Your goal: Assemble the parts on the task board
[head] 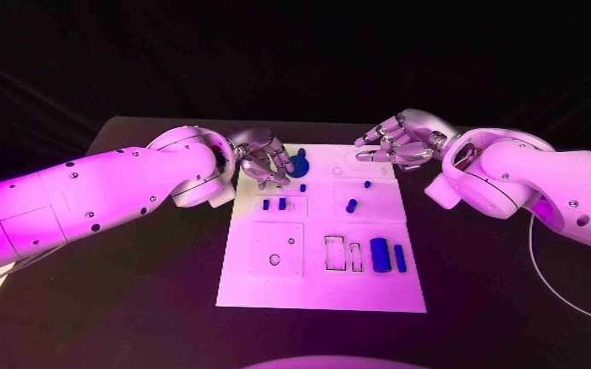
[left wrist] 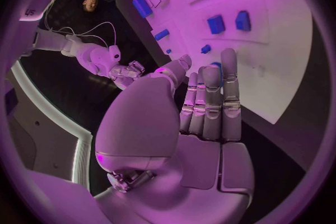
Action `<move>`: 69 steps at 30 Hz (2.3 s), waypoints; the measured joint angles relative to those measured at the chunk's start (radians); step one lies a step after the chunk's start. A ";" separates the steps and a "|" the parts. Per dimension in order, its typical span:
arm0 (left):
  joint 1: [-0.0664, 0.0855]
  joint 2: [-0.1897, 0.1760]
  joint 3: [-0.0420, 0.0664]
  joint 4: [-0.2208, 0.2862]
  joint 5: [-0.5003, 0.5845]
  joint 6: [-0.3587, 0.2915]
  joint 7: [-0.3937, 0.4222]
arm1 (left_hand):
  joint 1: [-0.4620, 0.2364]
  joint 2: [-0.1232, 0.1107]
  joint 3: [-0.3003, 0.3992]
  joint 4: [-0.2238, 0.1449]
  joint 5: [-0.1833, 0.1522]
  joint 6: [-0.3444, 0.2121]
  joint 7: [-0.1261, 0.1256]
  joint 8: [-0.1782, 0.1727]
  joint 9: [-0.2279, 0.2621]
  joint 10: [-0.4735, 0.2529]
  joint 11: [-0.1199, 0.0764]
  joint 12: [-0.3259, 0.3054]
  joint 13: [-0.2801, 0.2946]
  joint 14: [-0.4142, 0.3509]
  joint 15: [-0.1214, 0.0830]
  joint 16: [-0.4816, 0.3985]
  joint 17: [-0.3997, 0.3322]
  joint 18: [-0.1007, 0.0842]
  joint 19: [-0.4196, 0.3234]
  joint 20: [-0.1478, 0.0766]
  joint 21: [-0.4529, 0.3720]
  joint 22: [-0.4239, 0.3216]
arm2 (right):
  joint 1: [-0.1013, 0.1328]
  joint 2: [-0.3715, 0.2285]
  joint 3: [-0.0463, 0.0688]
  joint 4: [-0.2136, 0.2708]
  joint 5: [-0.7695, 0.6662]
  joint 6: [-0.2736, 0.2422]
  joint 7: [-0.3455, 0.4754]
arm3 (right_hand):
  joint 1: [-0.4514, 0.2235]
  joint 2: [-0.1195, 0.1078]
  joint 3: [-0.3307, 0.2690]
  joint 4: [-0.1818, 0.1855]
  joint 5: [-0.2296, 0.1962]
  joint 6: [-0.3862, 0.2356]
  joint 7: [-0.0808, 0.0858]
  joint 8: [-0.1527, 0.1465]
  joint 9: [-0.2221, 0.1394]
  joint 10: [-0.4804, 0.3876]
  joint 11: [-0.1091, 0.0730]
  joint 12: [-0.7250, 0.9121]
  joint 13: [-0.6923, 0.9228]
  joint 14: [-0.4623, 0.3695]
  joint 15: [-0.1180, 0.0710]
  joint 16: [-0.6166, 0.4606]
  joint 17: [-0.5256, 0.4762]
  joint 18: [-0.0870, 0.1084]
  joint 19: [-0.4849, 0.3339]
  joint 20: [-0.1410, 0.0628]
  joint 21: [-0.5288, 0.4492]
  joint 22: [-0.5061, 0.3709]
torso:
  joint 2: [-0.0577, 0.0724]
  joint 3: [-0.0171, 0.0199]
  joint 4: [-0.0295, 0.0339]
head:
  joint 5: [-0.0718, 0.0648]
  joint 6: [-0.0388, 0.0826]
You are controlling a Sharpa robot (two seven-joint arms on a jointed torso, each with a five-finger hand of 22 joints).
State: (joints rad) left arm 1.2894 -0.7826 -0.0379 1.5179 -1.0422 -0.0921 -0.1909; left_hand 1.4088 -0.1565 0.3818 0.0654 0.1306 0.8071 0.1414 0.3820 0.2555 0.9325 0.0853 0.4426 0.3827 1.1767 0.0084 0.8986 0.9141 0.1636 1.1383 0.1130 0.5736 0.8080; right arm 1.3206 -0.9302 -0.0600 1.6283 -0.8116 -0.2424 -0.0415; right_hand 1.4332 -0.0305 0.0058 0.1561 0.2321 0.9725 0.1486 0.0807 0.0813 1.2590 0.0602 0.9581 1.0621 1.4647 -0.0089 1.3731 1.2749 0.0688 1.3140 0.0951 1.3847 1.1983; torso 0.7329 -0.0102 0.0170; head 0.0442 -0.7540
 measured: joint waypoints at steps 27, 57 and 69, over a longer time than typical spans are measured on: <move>-0.050 0.154 -0.022 -0.132 -0.473 -0.104 0.145 | 0.005 -0.035 -0.041 0.016 0.000 0.187 -0.023 -0.201 -0.134 0.158 -0.012 -0.232 -0.275 0.289 -0.013 0.437 0.305 -0.062 0.320 -0.027 0.542 0.408 | -0.001 0.000 0.000 0.001 0.002 0.001 0.001 | 0.000 0.000 0.000 0.000 0.000 0.000 0.000 0.000 0.000 0.000 0.000 0.000 -0.001 0.000 0.000 0.000 0.000 0.000 0.000 0.000 0.000 -0.001 | 0.002 0.0006 -0.0037 | -0.005 0.007; -0.052 0.189 -0.019 -0.170 -0.531 0.010 0.053 | 0.015 -0.025 0.003 0.022 0.000 0.231 -0.024 -0.224 -0.144 0.194 -0.016 -0.280 -0.304 0.289 -0.021 0.419 0.240 -0.062 0.323 -0.031 0.563 0.426 | -0.001 0.004 0.000 0.002 0.002 0.001 0.002 | 0.000 0.000 0.000 0.000 0.000 0.000 0.000 0.000 0.000 0.000 0.000 0.000 -0.001 0.000 0.000 0.000 0.000 0.000 0.000 0.000 -0.004 -0.001 | 0.003 0.0012 -0.0048 | -0.010 0.005; -0.052 0.194 -0.018 -0.169 -0.532 0.013 0.055 | 0.015 -0.025 0.019 0.017 0.000 0.245 -0.024 -0.238 -0.149 0.227 -0.021 -0.292 -0.307 0.292 -0.024 0.419 0.235 -0.062 0.327 -0.034 0.563 0.430 | -0.001 0.006 0.000 0.002 0.002 0.001 0.003 | 0.000 0.000 0.000 0.000 0.000 0.000 0.000 0.000 0.000 0.000 0.000 0.000 -0.001 0.000 0.000 0.000 0.000 0.000 0.000 0.000 -0.004 -0.001 | 0.002 0.0014 -0.0042 | -0.008 0.003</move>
State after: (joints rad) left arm 1.2377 -0.5889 -0.0563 1.3492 -1.5744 -0.0790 -0.1354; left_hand 1.4236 -0.1817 0.4005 0.0825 0.1306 1.0523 0.1174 0.1442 0.1067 1.1600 0.0639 0.1503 0.0755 1.4691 -0.0160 1.3177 1.1489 0.1014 1.4651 0.0786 1.1364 1.2382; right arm 1.3195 -0.9241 -0.0602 1.6299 -0.8097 -0.2412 -0.0389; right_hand 1.4332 -0.0305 0.0058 0.1561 0.2321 0.9725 0.1486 0.0807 0.0813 1.2590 0.0602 0.9581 1.0614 1.4647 -0.0089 1.3731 1.2750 0.0688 1.3141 0.0952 1.3807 1.1969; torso 0.7350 -0.0087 0.0128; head 0.0362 -0.7510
